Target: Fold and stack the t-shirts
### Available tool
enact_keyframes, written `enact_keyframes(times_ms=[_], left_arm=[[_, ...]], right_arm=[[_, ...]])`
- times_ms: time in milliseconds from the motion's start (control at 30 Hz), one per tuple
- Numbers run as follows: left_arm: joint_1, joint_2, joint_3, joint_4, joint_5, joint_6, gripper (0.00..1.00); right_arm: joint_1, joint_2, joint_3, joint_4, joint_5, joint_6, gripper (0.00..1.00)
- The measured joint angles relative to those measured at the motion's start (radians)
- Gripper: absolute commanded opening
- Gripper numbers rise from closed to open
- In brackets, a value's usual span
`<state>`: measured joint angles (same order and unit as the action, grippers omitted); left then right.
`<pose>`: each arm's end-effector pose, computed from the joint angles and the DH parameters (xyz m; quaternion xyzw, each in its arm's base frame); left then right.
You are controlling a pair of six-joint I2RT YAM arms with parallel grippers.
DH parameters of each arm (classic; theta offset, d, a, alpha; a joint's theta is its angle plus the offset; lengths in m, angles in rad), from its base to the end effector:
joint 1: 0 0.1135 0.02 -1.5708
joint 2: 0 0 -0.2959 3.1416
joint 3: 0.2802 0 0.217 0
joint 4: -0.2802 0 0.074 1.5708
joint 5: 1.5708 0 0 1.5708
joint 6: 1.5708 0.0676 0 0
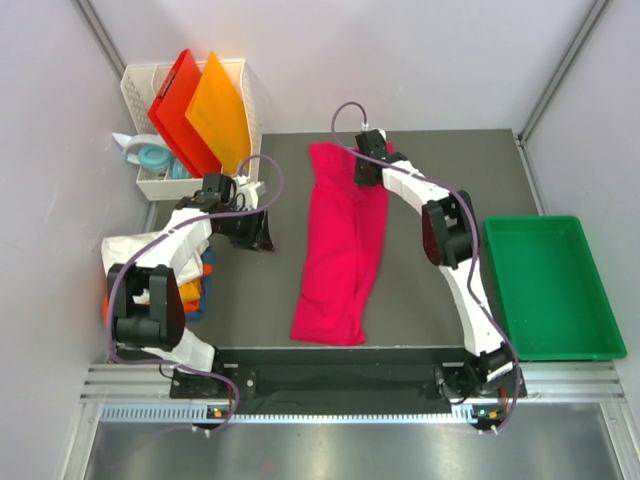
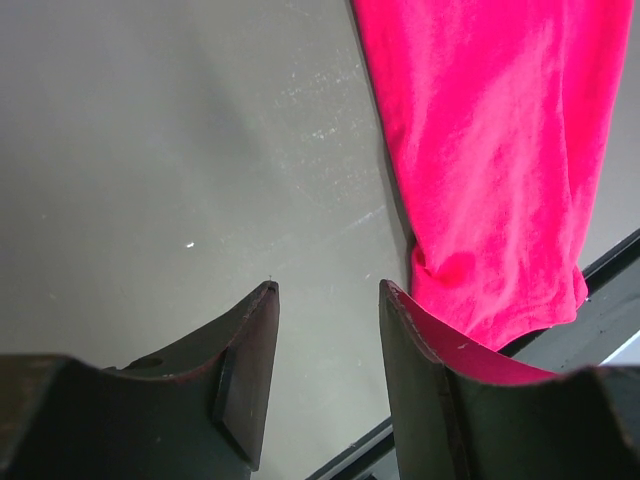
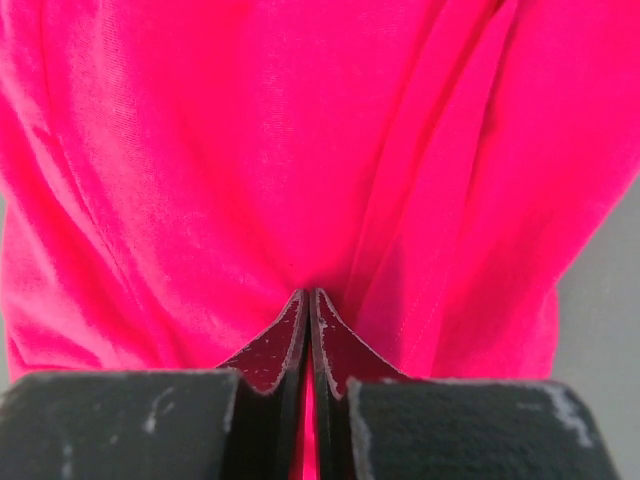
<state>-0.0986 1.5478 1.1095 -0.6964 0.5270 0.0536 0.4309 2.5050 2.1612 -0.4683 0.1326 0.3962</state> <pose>0.2787 -0.0617 0.2551 0.1279 0.9356 -0.2589 0.2031 0.5230 0.2306 0.1733 0.0085 0.9272 0.0921 0.3631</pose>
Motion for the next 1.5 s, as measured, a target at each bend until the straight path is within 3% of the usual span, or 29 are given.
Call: enact_keyframes(times_ms=[400,900,967,1100,1233,1333,1467,1500], left_arm=[[0.000,0.016,0.007,0.003,0.004,-0.003,0.49],[0.000,0.021,0.007,0.009,0.004,-0.003,0.49],[0.000,0.021,0.007,0.009,0.004,-0.003,0.49],[-0.004,0.021,0.018,0.006,-0.003,-0.003,0.49],[-0.017,0.021,0.049,0.006,-0.038,0.000,0.49],[-0.025,0.021,0.068,0.005,-0.077,0.007,0.49],[-0.027,0.021,0.084,0.001,-0.113,0.020,0.47],[-0.027,0.021,0.089,-0.002,-0.121,0.023,0.46]], right_arm=[[-0.023,-0.185,-0.298,0.089,0.066,0.026,0.00],[-0.112,-0.266,-0.422,0.134,0.100,0.071,0.00],[-0.114,-0.294,-0.481,0.148,0.101,0.049,0.04],[-0.076,-0.367,-0.525,0.152,0.098,-0.023,0.27],[0.013,-0.527,-0.572,0.174,0.100,-0.068,0.34],[0.087,-0.691,-0.655,0.192,0.092,-0.070,0.29],[0.146,-0.814,-0.777,0.211,0.054,-0.042,0.01],[0.156,-0.821,-0.815,0.210,0.045,-0.031,0.00]])
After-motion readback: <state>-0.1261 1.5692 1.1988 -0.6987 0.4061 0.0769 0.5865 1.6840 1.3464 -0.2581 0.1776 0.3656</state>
